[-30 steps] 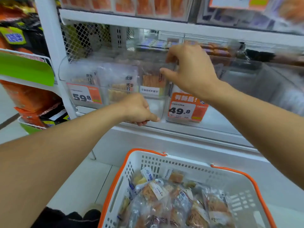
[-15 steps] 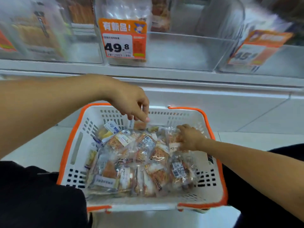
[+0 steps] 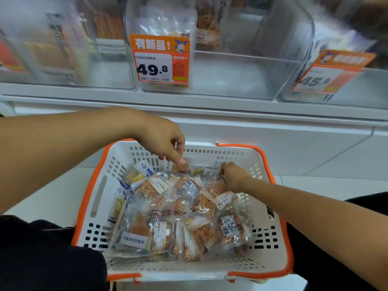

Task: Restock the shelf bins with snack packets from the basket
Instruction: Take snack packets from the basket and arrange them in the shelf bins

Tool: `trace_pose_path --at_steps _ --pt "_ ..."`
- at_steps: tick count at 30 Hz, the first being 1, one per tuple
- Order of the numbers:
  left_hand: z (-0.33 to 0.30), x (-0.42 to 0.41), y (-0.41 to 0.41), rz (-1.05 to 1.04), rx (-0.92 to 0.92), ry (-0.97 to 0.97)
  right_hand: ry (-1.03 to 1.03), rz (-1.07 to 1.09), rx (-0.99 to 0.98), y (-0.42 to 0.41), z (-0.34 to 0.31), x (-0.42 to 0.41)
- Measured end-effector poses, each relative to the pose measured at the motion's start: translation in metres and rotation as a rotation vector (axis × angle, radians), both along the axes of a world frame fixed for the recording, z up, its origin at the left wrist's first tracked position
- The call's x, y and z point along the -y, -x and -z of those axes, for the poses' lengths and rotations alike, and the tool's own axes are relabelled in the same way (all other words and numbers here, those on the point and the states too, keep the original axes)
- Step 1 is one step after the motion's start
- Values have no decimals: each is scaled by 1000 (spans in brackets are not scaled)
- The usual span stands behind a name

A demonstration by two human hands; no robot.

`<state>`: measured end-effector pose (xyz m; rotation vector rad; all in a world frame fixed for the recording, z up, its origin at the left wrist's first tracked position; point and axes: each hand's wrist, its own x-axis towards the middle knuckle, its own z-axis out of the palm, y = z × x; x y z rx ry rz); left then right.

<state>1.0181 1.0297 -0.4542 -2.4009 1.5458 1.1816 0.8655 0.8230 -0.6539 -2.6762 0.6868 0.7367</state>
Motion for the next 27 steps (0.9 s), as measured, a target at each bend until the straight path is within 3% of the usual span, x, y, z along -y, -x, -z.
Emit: trace_pose_path --at_steps 4,9,18,23,27 --pt "-6 3 -4 -21 -21 27 50 -69 -112 8 5 -5" --pt "-9 7 -2 12 -27 28 -177 316 35 15 17 -20" --pt "-12 8 2 11 -26 12 -238 538 64 24 12 -15" --pt "-15 7 5 8 27 20 -513 561 29 25 -2 -17" --pt "-21 3 1 -103 77 92 -951 456 148 6 -103 -2"
